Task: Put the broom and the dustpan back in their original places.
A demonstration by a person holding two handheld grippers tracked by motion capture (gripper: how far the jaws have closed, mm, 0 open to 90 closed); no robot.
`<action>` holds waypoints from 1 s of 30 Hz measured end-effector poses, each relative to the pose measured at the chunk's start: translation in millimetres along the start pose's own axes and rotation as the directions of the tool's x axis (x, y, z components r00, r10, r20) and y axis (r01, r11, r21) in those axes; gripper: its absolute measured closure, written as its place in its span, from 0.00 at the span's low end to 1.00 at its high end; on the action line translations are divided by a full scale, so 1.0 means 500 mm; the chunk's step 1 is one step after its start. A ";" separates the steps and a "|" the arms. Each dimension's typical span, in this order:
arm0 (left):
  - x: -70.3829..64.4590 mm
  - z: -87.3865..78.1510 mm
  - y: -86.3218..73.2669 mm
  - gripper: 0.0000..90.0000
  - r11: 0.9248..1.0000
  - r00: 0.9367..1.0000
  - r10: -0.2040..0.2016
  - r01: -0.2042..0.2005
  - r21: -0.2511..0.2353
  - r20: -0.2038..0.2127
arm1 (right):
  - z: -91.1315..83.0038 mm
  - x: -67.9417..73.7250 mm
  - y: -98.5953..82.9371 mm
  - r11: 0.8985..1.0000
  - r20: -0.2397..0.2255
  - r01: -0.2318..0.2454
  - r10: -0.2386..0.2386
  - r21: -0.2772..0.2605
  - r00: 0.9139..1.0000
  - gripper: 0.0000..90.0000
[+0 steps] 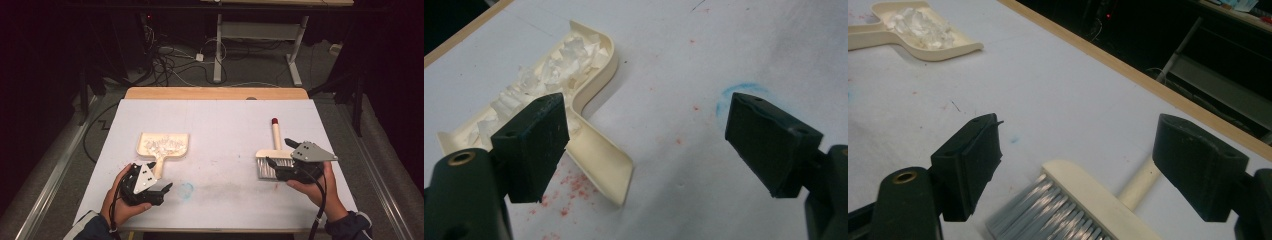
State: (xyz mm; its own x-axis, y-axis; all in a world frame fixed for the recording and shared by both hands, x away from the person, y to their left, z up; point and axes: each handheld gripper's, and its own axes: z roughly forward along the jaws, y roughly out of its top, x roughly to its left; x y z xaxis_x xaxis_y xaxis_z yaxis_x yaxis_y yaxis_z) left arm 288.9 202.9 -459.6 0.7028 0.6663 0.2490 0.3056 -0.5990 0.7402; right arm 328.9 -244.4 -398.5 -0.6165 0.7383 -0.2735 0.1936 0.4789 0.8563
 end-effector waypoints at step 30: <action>0.001 0.010 0.001 0.19 1.000 1.000 0.015 -0.015 0.009 0.003 | -0.025 0.030 -0.141 1.000 0.035 -0.017 0.016 0.009 0.999 0.24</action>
State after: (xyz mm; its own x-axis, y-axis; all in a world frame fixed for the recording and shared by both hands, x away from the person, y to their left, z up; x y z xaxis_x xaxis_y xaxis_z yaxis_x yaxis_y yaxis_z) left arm 292.6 200.9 -462.5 0.7096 0.6557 0.2580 0.3006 -0.6128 0.7308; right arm 296.2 -273.1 -457.3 -0.5860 0.7623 -0.2747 0.2105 0.4706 0.8569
